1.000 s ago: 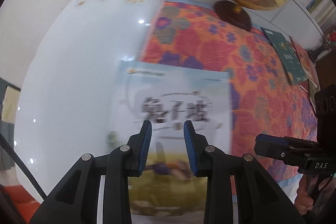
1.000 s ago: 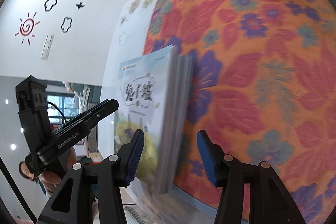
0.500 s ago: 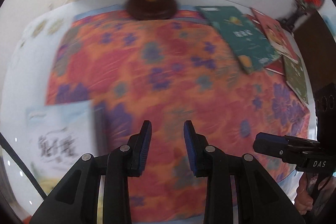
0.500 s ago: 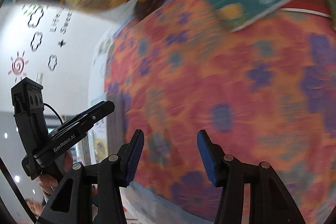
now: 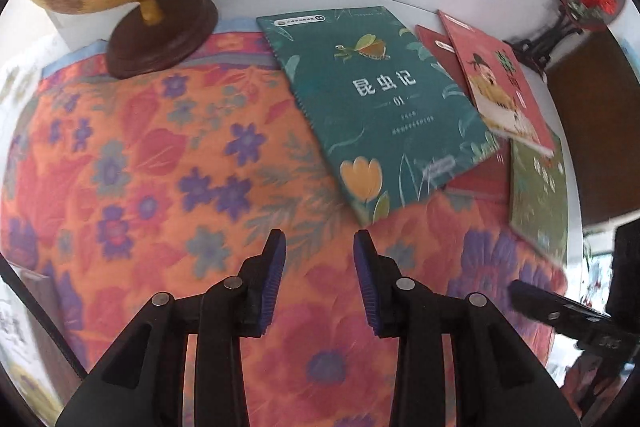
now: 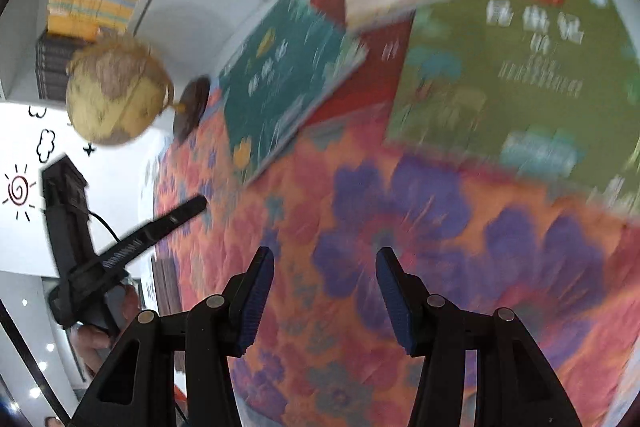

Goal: Organize books

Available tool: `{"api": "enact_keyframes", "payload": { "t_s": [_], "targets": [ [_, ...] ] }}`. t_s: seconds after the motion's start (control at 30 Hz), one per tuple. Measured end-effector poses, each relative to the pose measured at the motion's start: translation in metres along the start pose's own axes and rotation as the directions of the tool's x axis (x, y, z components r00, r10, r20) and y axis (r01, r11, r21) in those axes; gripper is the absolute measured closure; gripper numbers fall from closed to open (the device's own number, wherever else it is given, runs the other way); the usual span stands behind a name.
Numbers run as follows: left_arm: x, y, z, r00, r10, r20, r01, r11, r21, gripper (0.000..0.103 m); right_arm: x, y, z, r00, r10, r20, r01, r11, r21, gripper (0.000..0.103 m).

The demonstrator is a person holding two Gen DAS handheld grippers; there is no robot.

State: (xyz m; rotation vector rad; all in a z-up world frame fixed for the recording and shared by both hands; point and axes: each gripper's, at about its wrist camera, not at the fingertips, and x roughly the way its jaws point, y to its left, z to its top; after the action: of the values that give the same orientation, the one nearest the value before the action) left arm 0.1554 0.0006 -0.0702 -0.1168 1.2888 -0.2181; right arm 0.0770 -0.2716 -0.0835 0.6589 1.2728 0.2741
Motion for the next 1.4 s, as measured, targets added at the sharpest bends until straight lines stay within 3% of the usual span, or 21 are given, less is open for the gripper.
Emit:
{"api": "enact_keyframes", "payload": {
  "t_s": [0.17, 0.23, 0.37, 0.53, 0.6, 0.7, 0.77, 0.83, 0.93, 1.03, 1.17, 1.23, 1.4],
  "targets": [
    [0.025, -0.004, 0.014, 1.000, -0.009, 0.007, 0.010, 0.995, -0.099, 0.071, -0.021, 0.008, 0.052, 0.987, 0.009, 0.163, 0.005, 0.996, -0.089, 0.052],
    [0.032, -0.003, 0.017, 1.000, -0.007, 0.014, 0.009, 0.991, -0.135, 0.071, -0.019, 0.014, 0.073, 0.982, 0.035, 0.186, -0.012, 0.992, -0.126, 0.051],
    [0.040, 0.001, 0.027, 0.999, -0.010, 0.050, 0.020, 0.982, -0.189, 0.067, 0.010, 0.025, 0.105, 0.979, 0.115, 0.166, -0.092, 0.986, -0.141, 0.051],
    [0.045, -0.002, 0.038, 0.997, -0.026, 0.068, 0.039, 0.980, -0.194, 0.057, 0.051, 0.049, 0.123, 0.981, -0.002, 0.194, 0.040, 0.980, -0.193, 0.052],
    [0.046, -0.004, 0.038, 0.997, -0.026, 0.077, 0.039, 0.982, -0.184, 0.057, 0.067, 0.046, 0.127, 0.990, -0.002, 0.143, 0.029, 0.982, -0.184, 0.051],
    [0.046, -0.006, 0.034, 0.994, -0.051, 0.101, 0.068, 0.983, -0.173, 0.057, 0.074, 0.046, 0.122, 0.990, 0.108, 0.090, -0.091, 0.981, -0.171, 0.051],
    [0.046, -0.007, 0.032, 0.990, -0.099, 0.100, 0.113, 0.983, -0.147, 0.057, 0.078, 0.050, 0.115, 0.990, 0.128, 0.063, -0.116, 0.978, -0.171, 0.052],
    [0.045, -0.009, 0.028, 0.988, -0.117, 0.101, 0.130, 0.983, -0.132, 0.057, 0.072, 0.058, 0.105, 0.993, 0.046, 0.109, -0.022, 0.978, -0.207, 0.053],
    [0.044, -0.005, 0.026, 0.987, -0.130, 0.099, 0.144, 0.978, -0.152, 0.057, 0.053, 0.059, 0.103, 0.979, -0.031, 0.202, 0.079, 0.969, -0.234, 0.053],
    [0.043, 0.000, 0.027, 0.984, -0.151, 0.094, 0.165, 0.972, -0.168, 0.057, 0.053, 0.053, 0.113, 0.964, -0.140, 0.224, 0.192, 0.955, -0.227, 0.052],
    [0.045, -0.004, 0.027, 0.983, -0.154, 0.098, 0.167, 0.976, -0.141, 0.057, 0.059, 0.061, 0.110, 0.966, -0.142, 0.215, 0.208, 0.923, -0.323, 0.046],
    [0.046, -0.007, 0.028, 0.986, -0.137, 0.098, 0.148, 0.981, -0.122, 0.056, 0.066, 0.065, 0.110, 0.984, -0.108, 0.140, 0.151, 0.928, -0.339, 0.038],
    [0.042, 0.005, 0.023, 0.977, -0.197, 0.082, 0.207, 0.970, -0.130, 0.056, 0.060, 0.069, 0.095, 0.987, -0.103, 0.124, 0.140, 0.928, -0.346, 0.038]
  ]
}}
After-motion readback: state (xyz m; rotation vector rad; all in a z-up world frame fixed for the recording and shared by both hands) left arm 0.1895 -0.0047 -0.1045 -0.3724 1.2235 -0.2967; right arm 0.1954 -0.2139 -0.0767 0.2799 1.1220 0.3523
